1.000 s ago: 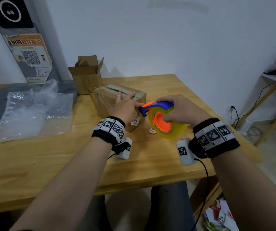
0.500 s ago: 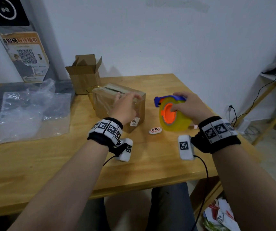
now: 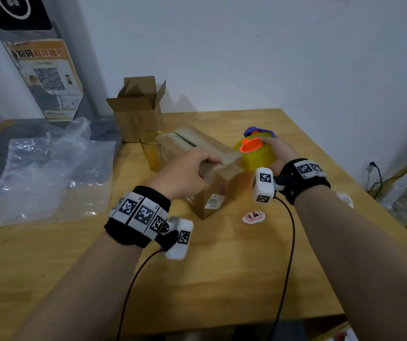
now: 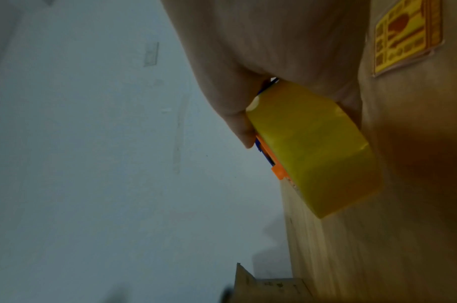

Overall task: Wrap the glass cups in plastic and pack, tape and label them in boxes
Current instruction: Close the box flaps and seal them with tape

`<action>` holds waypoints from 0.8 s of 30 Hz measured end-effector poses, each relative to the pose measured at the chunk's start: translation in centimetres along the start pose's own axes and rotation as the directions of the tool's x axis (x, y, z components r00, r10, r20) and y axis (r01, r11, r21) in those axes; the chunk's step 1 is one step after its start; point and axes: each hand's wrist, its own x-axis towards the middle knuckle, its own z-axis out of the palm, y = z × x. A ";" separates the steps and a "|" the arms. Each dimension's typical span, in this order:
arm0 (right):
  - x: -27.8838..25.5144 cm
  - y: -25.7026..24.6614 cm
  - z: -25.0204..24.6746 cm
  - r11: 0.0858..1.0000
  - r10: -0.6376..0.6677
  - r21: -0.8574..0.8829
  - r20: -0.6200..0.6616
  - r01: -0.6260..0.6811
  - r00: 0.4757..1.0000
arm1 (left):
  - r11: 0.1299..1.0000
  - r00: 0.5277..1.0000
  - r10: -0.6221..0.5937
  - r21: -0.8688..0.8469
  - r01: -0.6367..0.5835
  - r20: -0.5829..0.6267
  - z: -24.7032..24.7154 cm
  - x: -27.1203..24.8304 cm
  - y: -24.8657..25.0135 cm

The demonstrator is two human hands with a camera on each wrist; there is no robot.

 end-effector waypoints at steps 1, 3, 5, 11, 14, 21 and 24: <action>2.1 0.5 0.0 0.999 0.032 -0.034 0.012 -0.032 0.999 | 1.000 0.999 0.019 -0.009 -0.018 0.033 -0.4 0.0 -0.5; 6.6 1.6 0.2 0.994 0.068 -0.084 0.025 -0.065 0.997 | 0.998 0.995 0.056 -0.031 -0.053 0.084 -1.4 0.1 -1.6; 6.0 1.9 1.2 0.989 0.093 -0.122 0.025 -0.089 0.995 | 0.995 0.991 0.070 -0.078 -0.062 0.113 -2.1 0.1 -2.6; 2.7 1.4 3.2 0.976 0.127 -0.185 0.066 -0.113 0.990 | 0.971 0.972 0.132 -0.221 -0.088 0.193 -3.1 0.6 -5.3; 3.1 1.3 2.8 0.966 0.130 -0.231 0.064 -0.112 0.989 | 0.958 0.974 0.143 -0.273 -0.091 0.178 -3.5 0.7 -6.4; -1.5 0.3 2.8 0.966 0.110 -0.243 0.099 -0.083 0.989 | 0.921 0.997 0.019 -0.387 -0.045 -0.070 -3.0 0.7 -7.5; -1.5 0.8 3.4 0.961 0.027 -0.275 0.053 -0.011 0.998 | 0.861 0.969 -0.137 -0.508 0.014 -0.205 -3.0 0.4 -7.0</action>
